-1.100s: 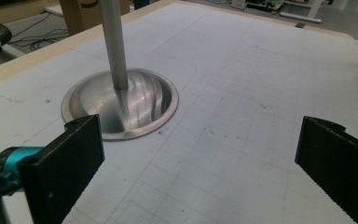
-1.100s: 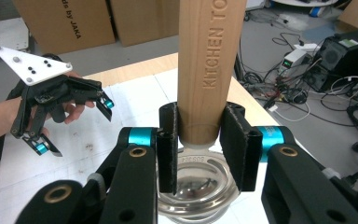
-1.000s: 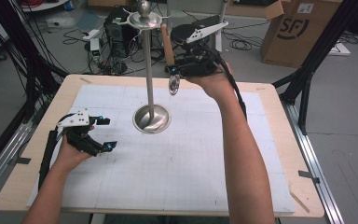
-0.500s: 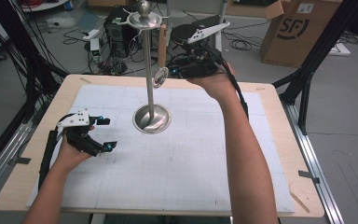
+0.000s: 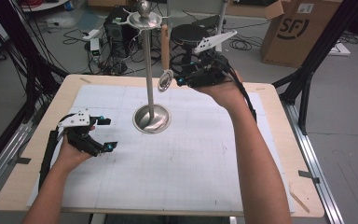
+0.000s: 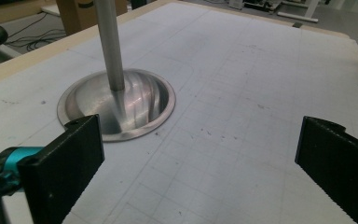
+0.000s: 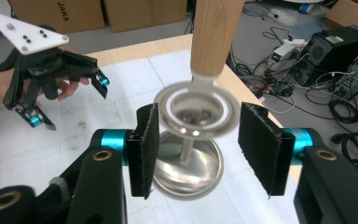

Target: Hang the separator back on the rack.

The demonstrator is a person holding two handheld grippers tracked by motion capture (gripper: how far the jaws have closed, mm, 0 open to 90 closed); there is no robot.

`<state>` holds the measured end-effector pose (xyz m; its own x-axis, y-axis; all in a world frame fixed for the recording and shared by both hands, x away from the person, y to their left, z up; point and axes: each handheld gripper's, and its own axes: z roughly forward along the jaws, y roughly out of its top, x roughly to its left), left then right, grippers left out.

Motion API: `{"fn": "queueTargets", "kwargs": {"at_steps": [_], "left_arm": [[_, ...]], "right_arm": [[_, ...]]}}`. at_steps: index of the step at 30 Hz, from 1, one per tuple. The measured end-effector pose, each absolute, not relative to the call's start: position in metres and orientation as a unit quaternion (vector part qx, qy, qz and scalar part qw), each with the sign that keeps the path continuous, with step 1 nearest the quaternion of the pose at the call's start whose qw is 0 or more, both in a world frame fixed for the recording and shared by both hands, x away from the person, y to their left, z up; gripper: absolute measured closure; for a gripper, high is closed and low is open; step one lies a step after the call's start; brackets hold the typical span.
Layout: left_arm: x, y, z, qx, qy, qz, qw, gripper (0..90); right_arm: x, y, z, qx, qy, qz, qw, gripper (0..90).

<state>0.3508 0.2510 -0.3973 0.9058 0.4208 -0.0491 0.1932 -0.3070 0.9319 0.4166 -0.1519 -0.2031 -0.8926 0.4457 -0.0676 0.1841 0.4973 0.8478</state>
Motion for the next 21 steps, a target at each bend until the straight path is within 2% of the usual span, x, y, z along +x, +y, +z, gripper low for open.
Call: {"fn": "queueTargets", "kwargs": {"at_steps": [21], "left_arm": [[0.353,0.25,-0.398,0.8,0.194,0.1,0.559,1.7]], "right_arm": [[0.387,-0.197,-0.229,0.191,0.842,0.485,0.143,36.6]]}}
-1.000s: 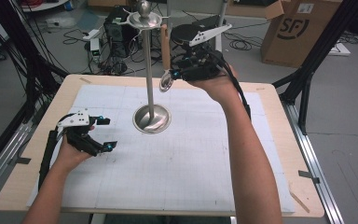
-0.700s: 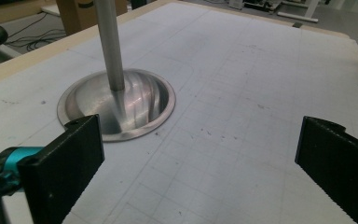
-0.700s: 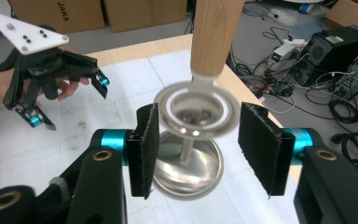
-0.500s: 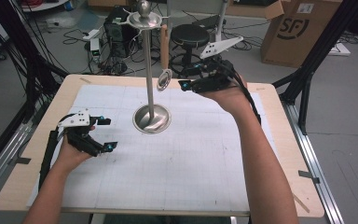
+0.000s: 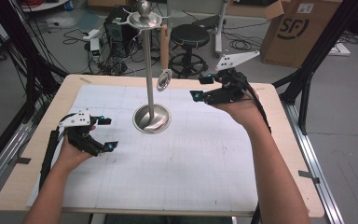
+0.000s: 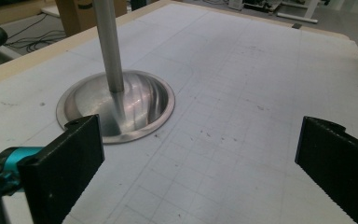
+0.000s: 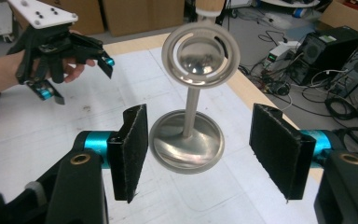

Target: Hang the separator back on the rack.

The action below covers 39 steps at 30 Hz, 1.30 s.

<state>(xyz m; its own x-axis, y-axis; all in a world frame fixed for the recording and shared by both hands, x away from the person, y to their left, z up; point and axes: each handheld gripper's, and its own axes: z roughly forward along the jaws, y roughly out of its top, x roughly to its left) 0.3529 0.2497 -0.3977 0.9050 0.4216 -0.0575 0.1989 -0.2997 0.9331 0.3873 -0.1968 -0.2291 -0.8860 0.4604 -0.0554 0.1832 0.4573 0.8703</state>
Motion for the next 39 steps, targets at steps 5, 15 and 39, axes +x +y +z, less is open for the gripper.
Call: {"fn": "queueTargets", "kwargs": {"at_steps": [5,15,39], "left_arm": [[0.355,0.247,-0.4,0.803,0.194,0.097,0.555,1.7],[0.353,0.248,-0.398,0.801,0.192,0.097,0.559,1.7],[0.352,0.246,-0.399,0.806,0.192,0.093,0.552,1.7]], "right_arm": [[0.379,-0.206,-0.241,0.194,0.84,0.487,0.139,35.2],[0.367,-0.22,-0.264,0.206,0.835,0.492,0.137,31.7],[0.343,-0.253,-0.328,0.239,0.817,0.507,0.133,24.8]]}}
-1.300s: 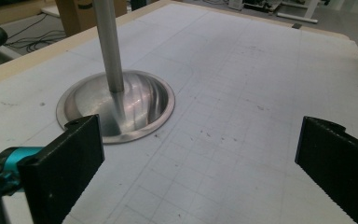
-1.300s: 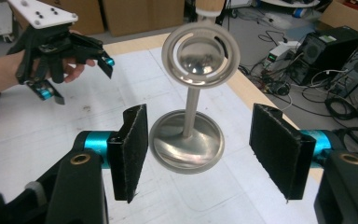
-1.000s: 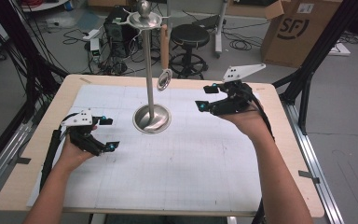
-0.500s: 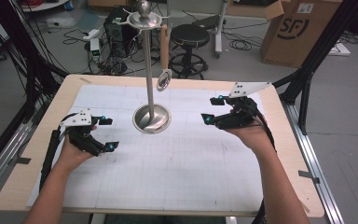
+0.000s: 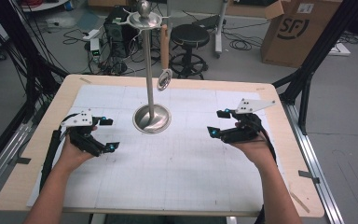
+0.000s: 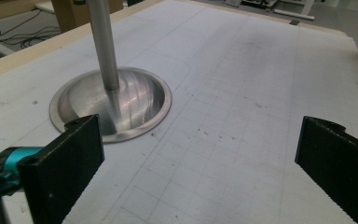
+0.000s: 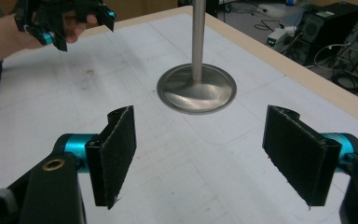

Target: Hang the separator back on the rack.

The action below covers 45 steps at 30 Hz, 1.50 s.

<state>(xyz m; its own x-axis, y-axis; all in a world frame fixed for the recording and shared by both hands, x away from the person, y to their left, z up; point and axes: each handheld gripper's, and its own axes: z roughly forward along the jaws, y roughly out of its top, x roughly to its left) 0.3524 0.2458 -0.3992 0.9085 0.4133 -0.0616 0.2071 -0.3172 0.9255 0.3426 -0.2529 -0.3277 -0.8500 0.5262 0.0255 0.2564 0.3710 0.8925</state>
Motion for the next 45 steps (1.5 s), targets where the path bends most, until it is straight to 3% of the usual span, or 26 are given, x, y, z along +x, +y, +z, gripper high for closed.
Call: {"fn": "queueTargets", "kwargs": {"at_steps": [15,45], "left_arm": [[0.353,0.244,-0.401,0.81,0.192,0.09,0.547,1.7],[0.351,0.243,-0.4,0.811,0.184,0.089,0.547,1.7]], "right_arm": [[0.329,-0.263,-0.377,0.265,0.812,0.507,0.111,21.4],[0.332,-0.269,-0.393,0.29,0.798,0.52,0.094,16.5]]}}
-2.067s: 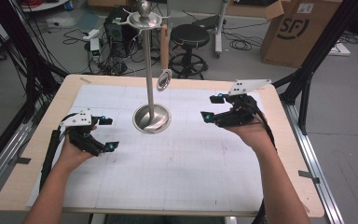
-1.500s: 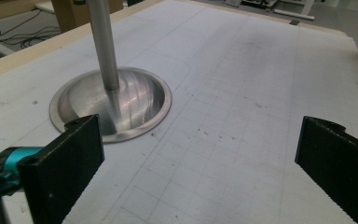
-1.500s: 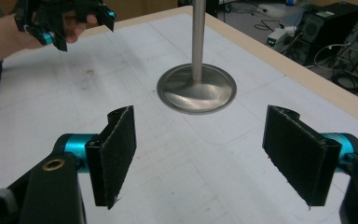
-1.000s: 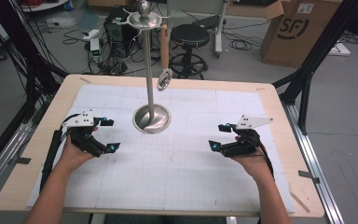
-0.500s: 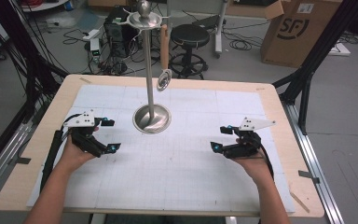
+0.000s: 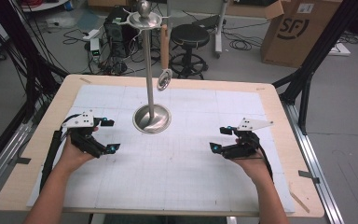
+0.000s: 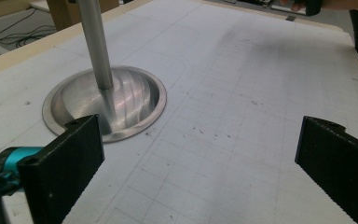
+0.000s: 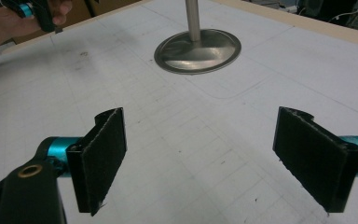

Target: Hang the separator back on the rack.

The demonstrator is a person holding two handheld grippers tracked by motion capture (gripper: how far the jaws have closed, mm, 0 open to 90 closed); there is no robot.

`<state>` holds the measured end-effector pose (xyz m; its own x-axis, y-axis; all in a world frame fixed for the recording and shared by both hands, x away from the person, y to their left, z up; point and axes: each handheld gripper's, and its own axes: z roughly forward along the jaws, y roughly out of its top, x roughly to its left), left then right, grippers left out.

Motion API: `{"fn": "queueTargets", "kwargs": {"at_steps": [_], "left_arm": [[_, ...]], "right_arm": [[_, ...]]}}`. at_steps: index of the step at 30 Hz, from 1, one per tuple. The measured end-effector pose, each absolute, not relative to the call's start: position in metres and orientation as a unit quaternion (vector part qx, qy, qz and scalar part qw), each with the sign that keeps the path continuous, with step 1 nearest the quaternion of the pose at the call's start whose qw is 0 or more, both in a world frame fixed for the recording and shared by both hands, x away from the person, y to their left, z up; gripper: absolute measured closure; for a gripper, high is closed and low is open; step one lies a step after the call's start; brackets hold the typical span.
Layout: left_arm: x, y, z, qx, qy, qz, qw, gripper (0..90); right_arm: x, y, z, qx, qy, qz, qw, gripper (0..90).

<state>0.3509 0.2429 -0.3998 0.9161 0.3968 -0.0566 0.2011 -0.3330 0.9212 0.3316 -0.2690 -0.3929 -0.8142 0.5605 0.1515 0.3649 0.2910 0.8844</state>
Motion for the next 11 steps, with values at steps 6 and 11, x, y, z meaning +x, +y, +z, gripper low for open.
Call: {"fn": "queueTargets", "kwargs": {"at_steps": [6,11], "left_arm": [[0.3508,0.2409,-0.4006,0.813,0.184,0.088,0.545,1.7],[0.3513,0.2411,-0.401,0.813,0.185,0.088,0.544,1.7]], "right_arm": [[0.3316,-0.2697,-0.3926,0.291,0.797,0.521,0.096,16.5],[0.3313,-0.2709,-0.3919,0.289,0.796,0.523,0.097,16.5]]}}
